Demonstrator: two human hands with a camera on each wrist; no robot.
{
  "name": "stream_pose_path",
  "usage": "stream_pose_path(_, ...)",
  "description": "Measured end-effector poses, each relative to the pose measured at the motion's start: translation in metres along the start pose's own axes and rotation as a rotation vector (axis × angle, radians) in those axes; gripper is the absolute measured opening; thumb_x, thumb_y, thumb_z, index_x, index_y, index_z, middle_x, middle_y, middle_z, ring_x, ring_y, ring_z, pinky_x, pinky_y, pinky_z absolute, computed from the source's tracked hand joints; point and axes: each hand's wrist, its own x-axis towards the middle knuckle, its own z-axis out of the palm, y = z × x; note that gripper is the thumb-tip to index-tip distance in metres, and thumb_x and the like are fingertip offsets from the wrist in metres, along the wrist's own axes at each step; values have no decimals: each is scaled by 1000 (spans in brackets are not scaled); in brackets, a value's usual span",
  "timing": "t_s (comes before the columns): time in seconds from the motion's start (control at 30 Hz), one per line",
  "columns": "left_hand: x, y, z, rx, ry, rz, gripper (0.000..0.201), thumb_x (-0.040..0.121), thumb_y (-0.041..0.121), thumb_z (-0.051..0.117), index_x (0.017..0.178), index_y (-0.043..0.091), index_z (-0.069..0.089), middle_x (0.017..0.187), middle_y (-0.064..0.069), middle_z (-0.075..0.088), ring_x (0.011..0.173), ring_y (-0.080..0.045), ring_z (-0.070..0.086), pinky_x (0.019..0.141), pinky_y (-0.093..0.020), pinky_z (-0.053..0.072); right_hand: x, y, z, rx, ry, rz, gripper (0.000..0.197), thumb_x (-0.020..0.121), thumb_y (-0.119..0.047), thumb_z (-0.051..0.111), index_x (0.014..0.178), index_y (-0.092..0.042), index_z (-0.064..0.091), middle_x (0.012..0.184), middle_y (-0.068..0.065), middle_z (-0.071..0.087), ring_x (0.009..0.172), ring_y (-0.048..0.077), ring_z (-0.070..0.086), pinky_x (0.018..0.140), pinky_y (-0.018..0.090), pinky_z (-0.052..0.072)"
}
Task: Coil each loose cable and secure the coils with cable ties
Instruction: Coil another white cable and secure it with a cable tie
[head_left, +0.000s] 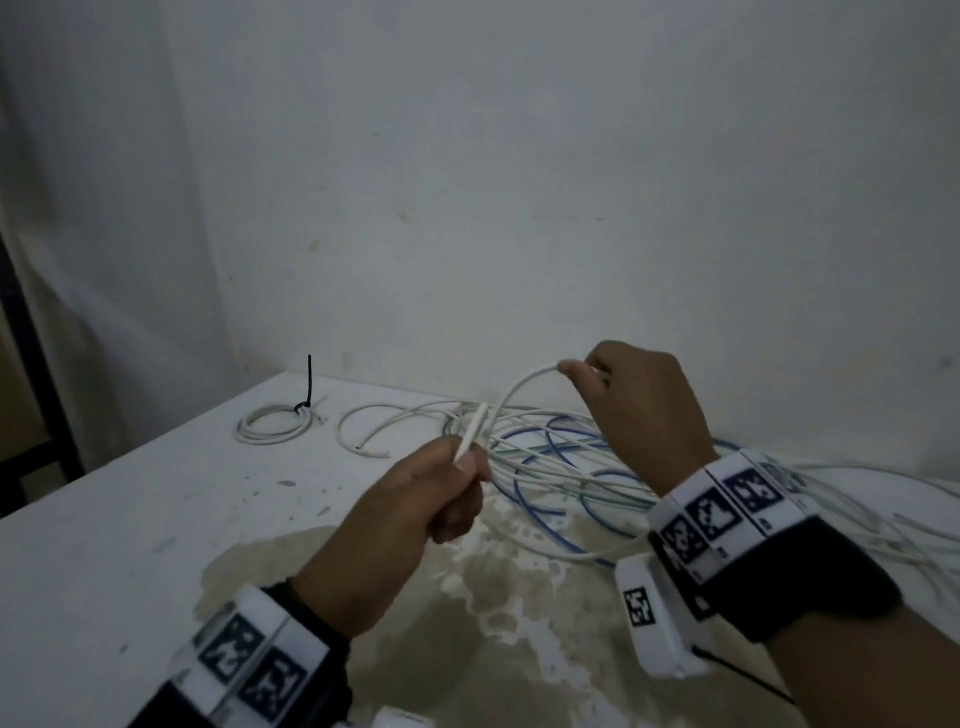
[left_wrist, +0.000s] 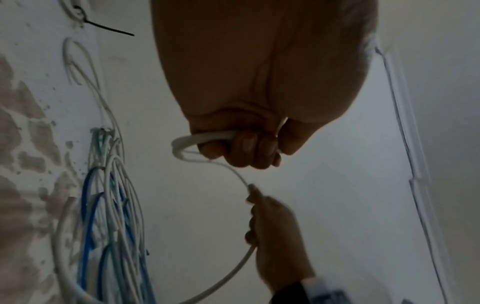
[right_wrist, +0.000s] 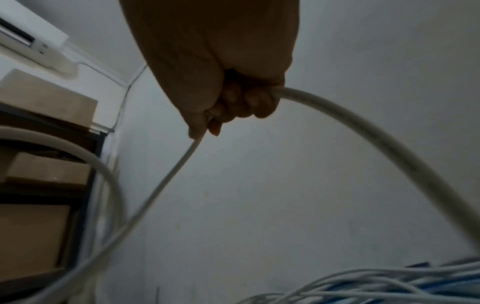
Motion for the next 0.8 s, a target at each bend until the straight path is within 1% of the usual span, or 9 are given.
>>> stream_pose_path(0.07,4,-8,6,113,31,64,30,87,32,40,84,6,54,57,6,35,52,-7,31,53,-17,28,3,-12,-2,133,-17,90,45,94,-38,51,69,-2,60,59,7,54,55,20,50,49,21,30)
stream_pose_path(0.1,6,-11,8,170,48,95,29,87,33,39,80,8,53,57,9,37,53,-5,33,54,-15,30,5,-18,-3,273,-68,159,45,95,-35,50,74,2,62,59,11,54,53,23,49,50,25,32)
stream_pose_path(0.23,14,-19,10,240,112,151,30,98,27,40,70,18,44,58,16,46,56,2,42,62,-7,37,-1,-43,-16,1038,-460,492,20,98,-13,43,87,-3,58,56,4,48,46,15,40,45,25,33)
stream_pose_path(0.3,17,-21,9,244,144,157,32,102,19,39,70,18,43,58,16,47,55,2,42,61,-7,37,-9,-48,-18,1047,-572,452,17,100,-16,39,92,-9,53,55,3,49,45,15,41,45,25,33)
stream_pose_path(0.37,20,-22,9,255,139,173,29,98,26,40,71,16,42,58,14,45,56,1,39,60,-9,36,-17,-48,-17,987,-599,433,19,101,-19,38,94,-12,53,53,3,47,41,13,36,44,24,29)
stream_pose_path(0.47,23,-26,12,244,136,162,27,90,35,37,76,14,46,58,15,44,56,1,38,59,-9,35,-27,-45,-9,906,-520,402,24,99,-18,40,89,-13,61,52,1,45,38,10,33,46,24,25)
stream_pose_path(0.57,21,-24,24,229,150,166,24,95,33,37,81,19,51,60,17,49,57,3,43,60,-7,35,-43,-42,1,757,-389,223,24,98,-23,44,85,-22,64,51,-11,51,44,2,40,53,25,32)
stream_pose_path(0.63,20,-20,32,169,213,145,27,102,25,36,80,23,51,61,14,47,57,4,42,60,-8,36,-54,-43,3,646,-322,104,24,98,-24,44,84,-26,64,55,-17,54,50,1,47,55,15,33)
stream_pose_path(0.8,26,-18,36,-181,297,32,44,92,46,40,87,6,56,82,-11,53,82,-22,47,82,-40,38,-76,-51,7,605,-241,-41,26,98,-15,41,102,-26,64,82,-16,61,84,0,54,72,7,39)
